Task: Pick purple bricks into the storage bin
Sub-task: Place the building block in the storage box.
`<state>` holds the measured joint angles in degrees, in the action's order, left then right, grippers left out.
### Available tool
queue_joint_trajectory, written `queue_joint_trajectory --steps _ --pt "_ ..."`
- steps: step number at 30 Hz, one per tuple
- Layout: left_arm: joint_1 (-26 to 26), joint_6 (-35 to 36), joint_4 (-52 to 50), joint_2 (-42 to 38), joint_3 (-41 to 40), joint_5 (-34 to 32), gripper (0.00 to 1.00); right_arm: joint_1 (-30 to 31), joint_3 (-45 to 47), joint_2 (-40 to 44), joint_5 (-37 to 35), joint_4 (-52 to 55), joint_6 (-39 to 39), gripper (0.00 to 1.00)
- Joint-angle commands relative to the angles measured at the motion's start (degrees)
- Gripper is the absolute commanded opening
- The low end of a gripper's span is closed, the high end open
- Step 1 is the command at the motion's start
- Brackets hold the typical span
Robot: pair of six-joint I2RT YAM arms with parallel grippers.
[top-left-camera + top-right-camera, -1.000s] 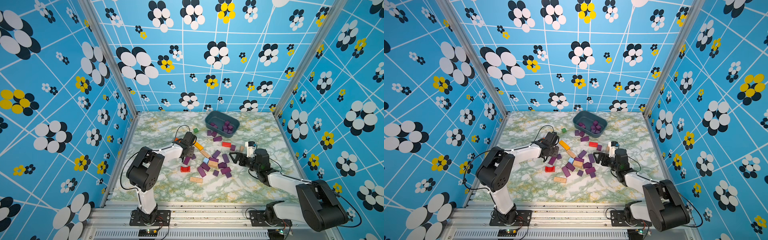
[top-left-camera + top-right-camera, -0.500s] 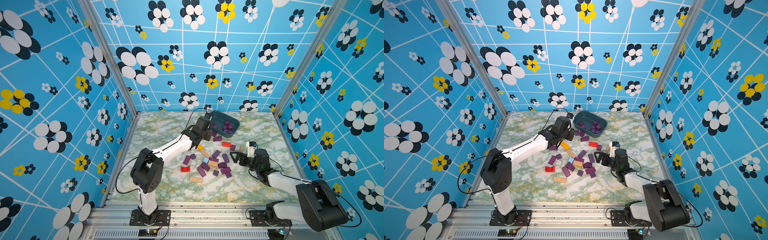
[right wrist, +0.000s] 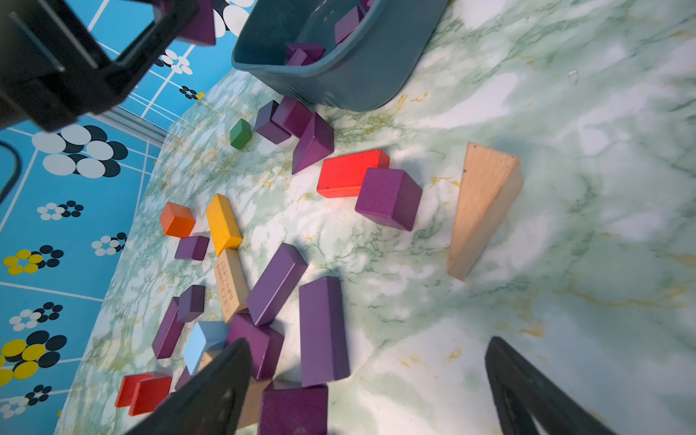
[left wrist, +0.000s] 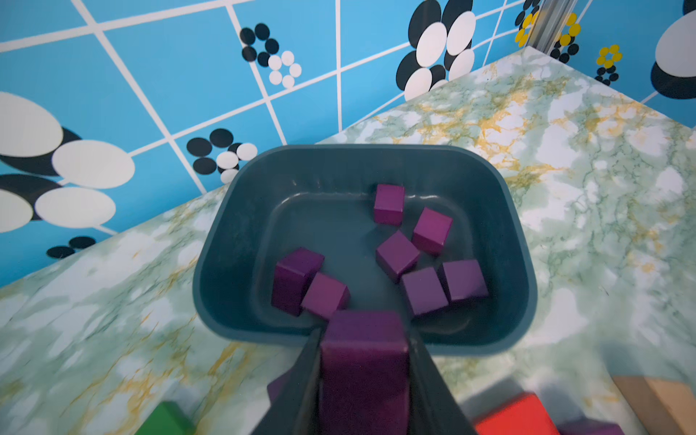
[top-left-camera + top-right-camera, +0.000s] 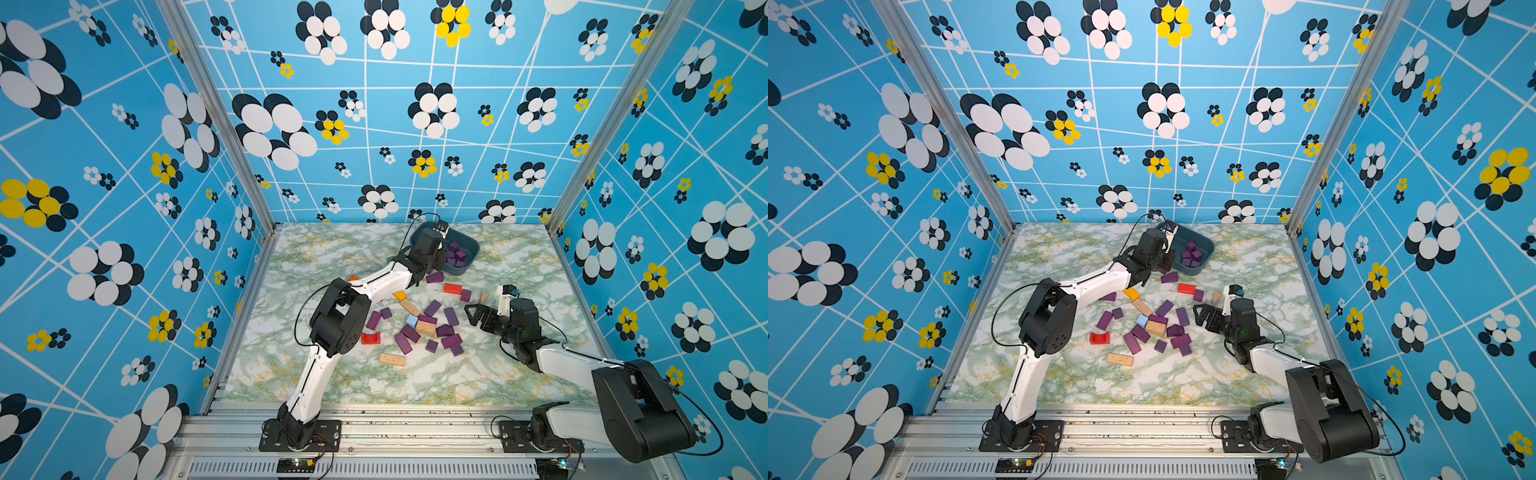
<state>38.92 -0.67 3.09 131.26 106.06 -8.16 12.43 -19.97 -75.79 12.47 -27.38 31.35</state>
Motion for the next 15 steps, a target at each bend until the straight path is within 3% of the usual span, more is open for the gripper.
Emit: queue_joint_trajectory --steps 1,6,11,15 --pt "-0.9 2.3 4.5 4.2 6.6 0.4 0.26 -0.4 -0.8 -0.9 -0.4 1.0 0.0 0.99" --pt "-2.2 2.1 1.9 9.9 14.6 1.2 0.29 -0.4 -1.0 -1.2 -0.4 1.4 -0.4 0.99" --pt "-2.7 1.7 1.5 10.4 15.9 2.4 0.78 -0.4 -1.5 -2.1 0.0 1.7 -0.5 0.99" --pt "-1.8 4.3 6.3 5.8 9.1 -0.8 0.89 -0.4 -1.8 -2.4 0.7 2.0 -0.8 0.99"
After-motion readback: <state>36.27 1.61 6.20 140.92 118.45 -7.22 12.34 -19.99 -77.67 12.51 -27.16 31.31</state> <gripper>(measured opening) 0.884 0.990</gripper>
